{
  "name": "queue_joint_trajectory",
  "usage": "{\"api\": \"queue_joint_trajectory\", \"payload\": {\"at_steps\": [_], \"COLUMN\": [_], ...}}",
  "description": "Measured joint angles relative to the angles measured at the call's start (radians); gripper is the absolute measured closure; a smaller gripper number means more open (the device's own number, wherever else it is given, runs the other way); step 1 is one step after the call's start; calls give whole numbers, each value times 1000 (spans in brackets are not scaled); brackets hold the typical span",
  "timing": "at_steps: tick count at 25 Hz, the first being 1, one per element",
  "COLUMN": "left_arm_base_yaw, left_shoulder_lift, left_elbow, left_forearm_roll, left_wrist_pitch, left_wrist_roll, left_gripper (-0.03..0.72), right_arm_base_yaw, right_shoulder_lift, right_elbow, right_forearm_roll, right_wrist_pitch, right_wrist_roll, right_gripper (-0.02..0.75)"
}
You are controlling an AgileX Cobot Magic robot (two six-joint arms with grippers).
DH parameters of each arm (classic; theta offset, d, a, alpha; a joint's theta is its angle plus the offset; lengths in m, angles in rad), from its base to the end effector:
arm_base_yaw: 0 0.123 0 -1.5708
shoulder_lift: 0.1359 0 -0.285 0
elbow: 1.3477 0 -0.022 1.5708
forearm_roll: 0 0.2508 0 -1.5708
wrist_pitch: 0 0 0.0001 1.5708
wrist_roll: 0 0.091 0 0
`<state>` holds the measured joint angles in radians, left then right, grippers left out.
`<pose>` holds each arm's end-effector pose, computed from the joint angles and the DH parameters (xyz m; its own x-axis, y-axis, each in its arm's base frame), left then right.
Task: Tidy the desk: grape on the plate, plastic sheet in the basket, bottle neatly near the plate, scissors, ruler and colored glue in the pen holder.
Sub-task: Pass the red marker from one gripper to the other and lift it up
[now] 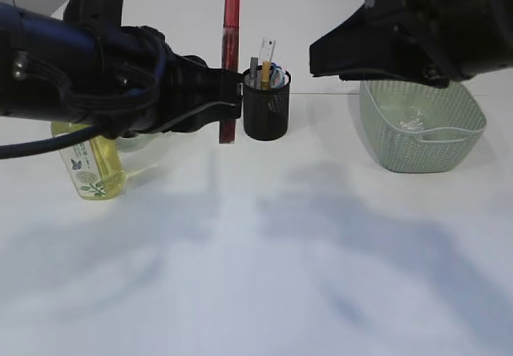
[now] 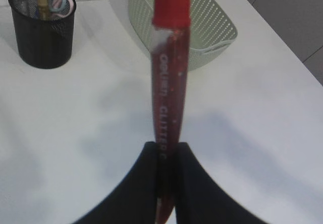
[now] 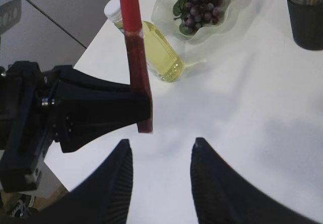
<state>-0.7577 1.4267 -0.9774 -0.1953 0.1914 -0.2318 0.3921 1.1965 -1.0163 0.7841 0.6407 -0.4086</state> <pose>0.2283 -0.2206 0.2921 -0.6378 0.0379 -0.7693 0.4909 0.7897 -0.3680 0.2195 0.1324 0.3534 -0.6645 -0.0170 -0.7471 -0.5165 0.7329 0.4428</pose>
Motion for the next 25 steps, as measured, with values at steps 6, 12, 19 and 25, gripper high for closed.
{"api": "queue_joint_trajectory", "payload": {"at_steps": [6, 12, 19, 25], "left_arm_base_yaw": [0, 0, 0, 0], "left_shoulder_lift": [0, 0, 0, 0], "left_elbow": [0, 0, 0, 0], "left_forearm_roll": [-74, -76, -76, -76], "left_wrist_pitch": [6, 24, 37, 77], "left_wrist_roll": [0, 0, 0, 0], "left_gripper": [652, 652, 652, 652], "right_arm_base_yaw": [0, 0, 0, 0], "right_shoulder_lift": [81, 98, 155, 178], "right_elbow": [-38, -38, -38, -38], "right_forearm_roll": [15, 23, 133, 226], "right_wrist_pitch": [-34, -64, -49, -30], "right_wrist_roll": [-73, -82, -16, -66], "right_gripper": [426, 427, 296, 288]}}
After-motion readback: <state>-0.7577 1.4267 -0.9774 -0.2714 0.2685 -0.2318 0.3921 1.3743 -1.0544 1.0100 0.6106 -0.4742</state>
